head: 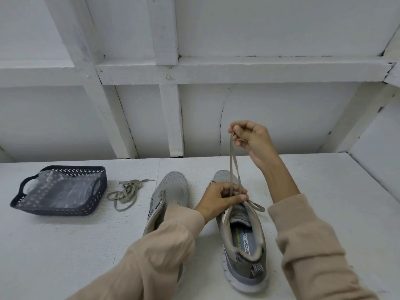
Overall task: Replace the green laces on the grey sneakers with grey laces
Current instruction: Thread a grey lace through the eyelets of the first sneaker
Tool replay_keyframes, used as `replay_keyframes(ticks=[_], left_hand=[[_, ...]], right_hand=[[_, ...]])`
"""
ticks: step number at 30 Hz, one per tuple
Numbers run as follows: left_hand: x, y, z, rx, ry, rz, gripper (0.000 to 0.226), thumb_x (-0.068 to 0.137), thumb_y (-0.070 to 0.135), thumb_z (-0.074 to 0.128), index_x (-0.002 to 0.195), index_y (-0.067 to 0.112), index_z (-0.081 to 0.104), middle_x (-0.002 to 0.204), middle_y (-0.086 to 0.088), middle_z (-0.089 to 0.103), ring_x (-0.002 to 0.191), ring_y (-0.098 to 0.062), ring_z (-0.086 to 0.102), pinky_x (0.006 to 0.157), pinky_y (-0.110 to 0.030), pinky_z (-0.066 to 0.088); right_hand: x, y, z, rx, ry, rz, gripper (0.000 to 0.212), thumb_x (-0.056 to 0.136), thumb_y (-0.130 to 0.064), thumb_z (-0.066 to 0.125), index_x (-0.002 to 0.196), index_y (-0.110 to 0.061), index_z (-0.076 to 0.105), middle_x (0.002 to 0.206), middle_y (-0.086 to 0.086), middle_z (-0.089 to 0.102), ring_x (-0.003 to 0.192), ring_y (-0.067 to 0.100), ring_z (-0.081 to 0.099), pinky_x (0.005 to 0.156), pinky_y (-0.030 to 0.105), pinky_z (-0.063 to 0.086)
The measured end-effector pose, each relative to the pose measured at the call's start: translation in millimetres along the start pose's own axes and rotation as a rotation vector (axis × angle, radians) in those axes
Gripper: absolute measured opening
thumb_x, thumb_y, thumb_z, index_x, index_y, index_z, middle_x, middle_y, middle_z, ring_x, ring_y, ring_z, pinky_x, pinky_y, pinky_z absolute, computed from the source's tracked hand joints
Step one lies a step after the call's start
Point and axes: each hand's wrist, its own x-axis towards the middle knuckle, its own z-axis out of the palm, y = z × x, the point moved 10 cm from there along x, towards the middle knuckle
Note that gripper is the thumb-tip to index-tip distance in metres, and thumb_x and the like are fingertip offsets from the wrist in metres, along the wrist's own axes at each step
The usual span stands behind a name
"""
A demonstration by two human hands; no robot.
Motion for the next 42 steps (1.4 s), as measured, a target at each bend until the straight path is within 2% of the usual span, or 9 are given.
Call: replay_keyframes(ticks=[6, 10, 14, 17, 22, 27, 31, 38, 42], left_hand=[[0.3, 0.1, 0.0, -0.016, 0.000, 0.015, 0.020, 0.083, -0.002, 0.071, 0.103, 0.001, 0.070, 0.090, -0.006, 0.074, 0.088, -0.013, 0.071, 0.087, -0.024, 0.054], [0.6, 1.5, -0.5, -0.008, 0.002, 0.029, 0.021, 0.082, -0.005, 0.071, 0.102, 0.002, 0.069, 0.086, 0.003, 0.074, 0.086, -0.009, 0.071, 0.084, -0.021, 0.054], [1.3, 5.7, -3.3, 0.031, 0.024, 0.079, 0.023, 0.082, 0.000, 0.073, 0.105, 0.003, 0.071, 0.093, -0.004, 0.074, 0.089, -0.014, 0.071, 0.088, -0.027, 0.055], [0.0, 7.6, -2.5, 0.044, 0.016, 0.086, 0.019, 0.082, -0.003, 0.072, 0.093, 0.011, 0.073, 0.079, 0.007, 0.074, 0.078, -0.005, 0.068, 0.079, -0.022, 0.054], [1.9, 3.2, -3.8, 0.041, 0.011, 0.043, 0.019, 0.081, -0.004, 0.073, 0.099, 0.003, 0.072, 0.074, 0.012, 0.073, 0.076, 0.000, 0.067, 0.077, -0.016, 0.051], [3.2, 0.3, -0.8, 0.025, -0.019, 0.019, 0.022, 0.082, -0.002, 0.072, 0.104, -0.004, 0.069, 0.086, 0.002, 0.074, 0.084, -0.008, 0.070, 0.084, -0.021, 0.054], [3.0, -1.0, 0.5, -0.004, -0.036, -0.009, 0.024, 0.083, -0.003, 0.071, 0.107, -0.004, 0.068, 0.097, -0.013, 0.072, 0.091, -0.016, 0.070, 0.088, -0.025, 0.054], [1.5, -1.0, 1.1, -0.064, -0.040, -0.027, 0.024, 0.081, -0.006, 0.072, 0.100, 0.008, 0.070, 0.092, -0.004, 0.075, 0.092, -0.016, 0.071, 0.088, -0.025, 0.055], [1.2, 2.6, -1.6, -0.020, -0.009, 0.016, 0.027, 0.079, -0.002, 0.075, 0.101, 0.012, 0.070, 0.094, -0.003, 0.074, 0.096, -0.018, 0.070, 0.094, -0.033, 0.054]], right_hand=[[-18.0, 50.2, -29.8, -0.374, -0.046, 0.201, 0.070, 0.088, 0.005, 0.063, 0.148, -0.021, 0.038, 0.129, 0.004, 0.047, 0.082, 0.027, 0.071, 0.059, 0.025, 0.057], [-48.5, 45.1, -47.3, -0.692, -0.060, 0.220, 0.026, 0.089, -0.037, 0.066, 0.103, -0.016, 0.069, 0.102, 0.008, 0.071, 0.070, 0.015, 0.066, 0.054, 0.025, 0.049], [-78.1, 60.5, -36.5, -0.911, -0.219, 0.358, 0.055, 0.083, -0.057, 0.062, 0.083, -0.004, 0.074, 0.068, -0.001, 0.065, 0.051, 0.002, 0.052, 0.051, 0.019, 0.039], [-85.2, 58.2, -15.7, -0.758, -0.201, 0.289, 0.053, 0.071, -0.057, 0.069, 0.081, -0.006, 0.077, 0.065, -0.003, 0.063, 0.050, -0.002, 0.053, 0.053, 0.012, 0.039], [-69.6, 44.8, -15.3, -0.747, -0.018, 0.090, 0.008, 0.073, -0.027, 0.082, 0.076, -0.022, 0.077, 0.083, -0.005, 0.067, 0.068, 0.008, 0.054, 0.068, 0.032, 0.047], [-69.5, 22.1, 6.1, -0.566, -0.173, 0.080, 0.008, 0.078, -0.007, 0.077, 0.073, -0.001, 0.075, 0.065, 0.014, 0.065, 0.053, 0.005, 0.052, 0.049, 0.017, 0.039], [-60.0, -13.3, 21.3, -0.322, -0.214, 0.027, 0.009, 0.078, -0.004, 0.073, 0.069, -0.006, 0.073, 0.061, 0.005, 0.064, 0.054, 0.013, 0.054, 0.045, 0.019, 0.040], [-18.2, -28.7, 26.8, -0.004, -0.114, -0.016, 0.008, 0.086, -0.002, 0.064, 0.081, 0.003, 0.066, 0.065, 0.001, 0.066, 0.056, 0.012, 0.055, 0.055, 0.017, 0.049], [-4.1, 10.2, 18.3, -0.084, -0.065, 0.049, 0.010, 0.088, -0.008, 0.066, 0.088, 0.001, 0.070, 0.073, 0.009, 0.064, 0.061, 0.015, 0.059, 0.059, 0.019, 0.053]])
